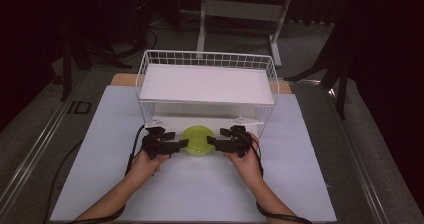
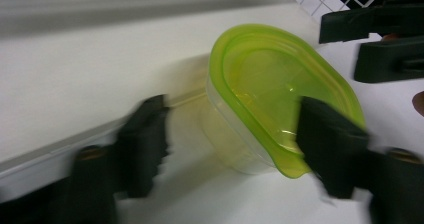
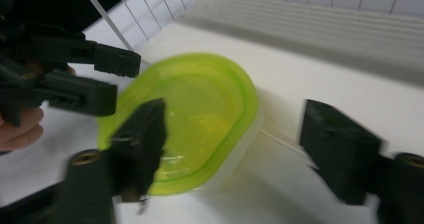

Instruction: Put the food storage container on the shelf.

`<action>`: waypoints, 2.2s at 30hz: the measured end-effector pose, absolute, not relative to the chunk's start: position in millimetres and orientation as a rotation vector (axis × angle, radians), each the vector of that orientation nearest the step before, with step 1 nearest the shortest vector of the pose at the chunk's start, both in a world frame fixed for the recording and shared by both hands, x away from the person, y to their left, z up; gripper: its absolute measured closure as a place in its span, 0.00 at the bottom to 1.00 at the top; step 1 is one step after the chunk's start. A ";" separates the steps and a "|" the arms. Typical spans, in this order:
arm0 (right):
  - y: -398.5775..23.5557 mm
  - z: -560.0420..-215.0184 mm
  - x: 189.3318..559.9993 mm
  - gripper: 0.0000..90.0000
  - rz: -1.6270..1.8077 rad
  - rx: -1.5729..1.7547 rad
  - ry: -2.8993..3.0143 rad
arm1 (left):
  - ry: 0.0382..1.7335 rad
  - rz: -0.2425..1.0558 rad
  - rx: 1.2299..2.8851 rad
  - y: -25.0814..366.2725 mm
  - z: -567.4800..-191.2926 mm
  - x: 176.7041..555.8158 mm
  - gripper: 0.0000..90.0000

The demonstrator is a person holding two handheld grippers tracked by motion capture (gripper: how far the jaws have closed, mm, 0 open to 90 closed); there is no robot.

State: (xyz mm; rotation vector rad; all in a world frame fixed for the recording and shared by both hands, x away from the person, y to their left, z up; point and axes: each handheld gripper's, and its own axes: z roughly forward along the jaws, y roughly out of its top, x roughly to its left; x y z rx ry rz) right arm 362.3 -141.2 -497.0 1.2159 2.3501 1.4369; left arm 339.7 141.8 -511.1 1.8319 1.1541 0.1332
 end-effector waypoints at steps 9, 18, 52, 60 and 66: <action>-144.5 -506.9 368.5 0.62 1.459 1.365 2.400 | 1.137 0.060 1.822 141.8 -511.6 344.0 0.67; -144.8 -505.2 363.5 0.79 1.487 1.399 2.402 | 1.094 0.097 1.870 136.3 -505.7 334.7 0.71; -151.9 -465.3 342.4 0.88 1.493 1.299 2.299 | 1.058 0.219 1.796 120.1 -480.0 322.8 0.90; -152.3 -481.3 353.8 0.88 1.468 1.349 2.299 | 1.067 0.220 1.816 118.0 -491.1 333.7 0.90; -151.2 -485.8 360.8 0.88 1.443 1.363 2.296 | 1.054 0.248 1.829 116.0 -496.6 340.6 0.89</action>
